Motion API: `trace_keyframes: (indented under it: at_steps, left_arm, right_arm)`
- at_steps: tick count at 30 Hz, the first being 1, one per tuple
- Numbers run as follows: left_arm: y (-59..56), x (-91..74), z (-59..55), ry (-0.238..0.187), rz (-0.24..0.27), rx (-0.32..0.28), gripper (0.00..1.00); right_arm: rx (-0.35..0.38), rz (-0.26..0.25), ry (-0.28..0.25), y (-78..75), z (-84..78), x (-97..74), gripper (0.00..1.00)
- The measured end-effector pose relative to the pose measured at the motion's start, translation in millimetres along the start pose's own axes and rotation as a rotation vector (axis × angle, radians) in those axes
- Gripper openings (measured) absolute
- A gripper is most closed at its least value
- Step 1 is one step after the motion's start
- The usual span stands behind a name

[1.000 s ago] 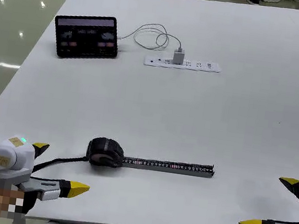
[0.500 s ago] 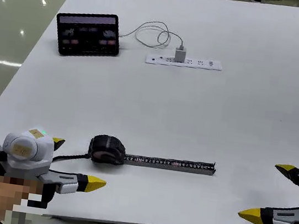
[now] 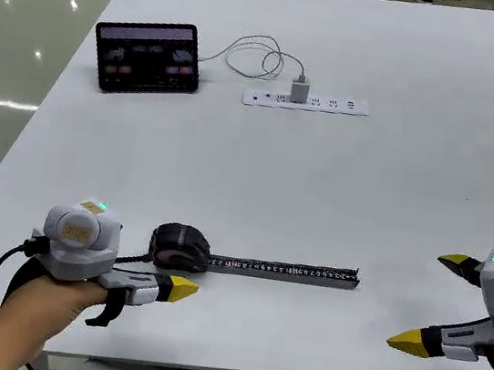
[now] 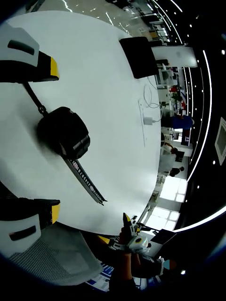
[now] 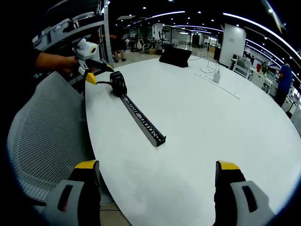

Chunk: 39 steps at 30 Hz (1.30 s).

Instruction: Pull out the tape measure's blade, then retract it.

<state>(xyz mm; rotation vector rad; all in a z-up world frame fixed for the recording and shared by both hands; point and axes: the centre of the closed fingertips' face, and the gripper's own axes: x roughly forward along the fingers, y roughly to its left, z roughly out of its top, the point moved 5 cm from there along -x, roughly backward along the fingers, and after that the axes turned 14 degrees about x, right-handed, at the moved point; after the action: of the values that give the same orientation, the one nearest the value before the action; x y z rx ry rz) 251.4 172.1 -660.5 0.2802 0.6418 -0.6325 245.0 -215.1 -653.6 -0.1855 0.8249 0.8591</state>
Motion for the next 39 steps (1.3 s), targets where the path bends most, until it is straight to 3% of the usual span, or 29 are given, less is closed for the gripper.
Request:
trace_keyframes:
  at_steps: [6,12,17,18,24,26,30,33,34,36,39]
  left_arm:
    - [2.4,14.5,4.8,0.019,0.057,-0.075,1.00]
    - [2.5,34.6,2.7,0.047,0.115,-0.095,1.00]
    - [-1.5,45.1,3.6,0.039,0.155,-0.117,1.00]
    - [1.8,45.9,4.7,0.030,0.202,-0.108,1.00]
    - [-1.1,55.4,9.1,-0.009,0.273,-0.093,1.00]
    - [-2.1,57.5,9.7,-0.026,0.275,-0.127,1.00]
    - [-6.0,61.2,7.4,-0.037,0.284,-0.110,1.00]
    - [-6.2,61.9,12.4,-0.101,0.293,-0.121,1.00]
    - [-5.5,60.7,13.0,-0.095,0.301,-0.122,1.00]
    - [-5.0,60.0,17.1,-0.130,0.318,-0.105,1.00]
    - [-5.9,60.8,14.3,-0.125,0.312,-0.098,1.00]
  right_arm:
    - [-0.043,0.034,0.039,1.7,6.4,12.9,0.98]
    - [-0.080,0.073,0.084,2.8,11.6,29.8,0.95]
    - [-0.114,0.100,0.125,4.5,16.6,43.2,0.92]
    - [-0.121,0.109,0.133,5.0,19.1,46.9,0.91]
    - [-0.238,0.135,0.217,4.6,24.3,67.1,0.86]
    - [-0.254,0.147,0.232,4.5,26.1,73.7,0.85]
    - [-0.283,0.163,0.263,3.1,29.5,83.5,0.83]
    - [-0.303,0.173,0.285,-2.0,30.9,90.9,0.79]
    - [-0.314,0.184,0.294,-3.3,31.3,93.7,0.77]
    - [-0.336,0.194,0.307,-2.9,32.6,96.7,0.73]
    - [-0.351,0.196,0.342,-5.8,31.2,101.1,0.68]
